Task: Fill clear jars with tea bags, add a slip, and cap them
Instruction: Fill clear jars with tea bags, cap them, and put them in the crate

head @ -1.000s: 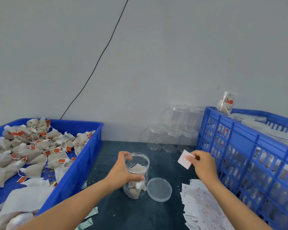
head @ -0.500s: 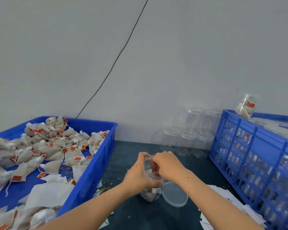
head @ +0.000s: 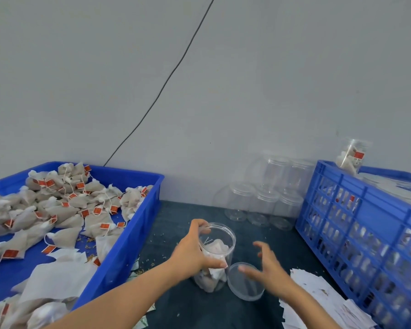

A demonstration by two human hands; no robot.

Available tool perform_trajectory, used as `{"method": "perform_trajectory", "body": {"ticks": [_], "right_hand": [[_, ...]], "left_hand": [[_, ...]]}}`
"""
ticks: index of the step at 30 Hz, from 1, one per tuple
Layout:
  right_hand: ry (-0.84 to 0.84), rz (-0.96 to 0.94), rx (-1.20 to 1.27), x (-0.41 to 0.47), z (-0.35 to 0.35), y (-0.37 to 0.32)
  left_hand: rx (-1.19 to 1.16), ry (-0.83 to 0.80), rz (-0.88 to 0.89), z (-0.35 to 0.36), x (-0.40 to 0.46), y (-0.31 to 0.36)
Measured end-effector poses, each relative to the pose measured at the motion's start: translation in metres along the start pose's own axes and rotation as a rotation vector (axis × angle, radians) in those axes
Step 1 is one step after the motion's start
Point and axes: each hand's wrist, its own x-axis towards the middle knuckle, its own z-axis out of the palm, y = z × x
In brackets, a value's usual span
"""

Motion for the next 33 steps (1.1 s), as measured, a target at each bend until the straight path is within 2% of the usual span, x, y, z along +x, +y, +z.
{"method": "perform_trajectory", "body": {"ticks": [2, 4, 7, 11, 13, 18, 25, 29, 33], "right_hand": [[-0.08, -0.017, -0.152, -0.006, 0.011, 0.015], [-0.056, -0.053, -0.262, -0.011, 0.02, 0.021], [0.057, -0.093, -0.243, -0.014, 0.026, 0.022], [0.114, -0.138, -0.123, -0.01, 0.018, 0.011], [0.139, -0.187, -0.148, -0.007, 0.008, -0.001], [0.039, -0.277, -0.277, -0.003, -0.021, -0.033], [-0.066, -0.357, 0.054, -0.003, -0.033, -0.063], [-0.016, -0.381, 0.211, -0.002, -0.017, -0.071], [0.042, -0.406, 0.265, 0.002, -0.003, -0.075]], "left_hand": [[-0.005, 0.003, -0.006, 0.0, 0.0, 0.0], [-0.012, -0.001, -0.016, 0.001, 0.0, 0.0], [-0.047, -0.005, -0.043, 0.001, 0.0, -0.001], [-0.111, -0.033, -0.088, 0.006, 0.001, -0.006], [-0.124, -0.056, -0.123, 0.008, 0.001, -0.008], [-0.14, -0.059, -0.161, 0.009, 0.003, -0.013], [-0.142, -0.04, -0.118, 0.006, -0.001, -0.009], [-0.171, -0.055, -0.034, 0.005, -0.004, 0.003], [-0.197, -0.035, 0.009, 0.004, -0.007, 0.012]]}}
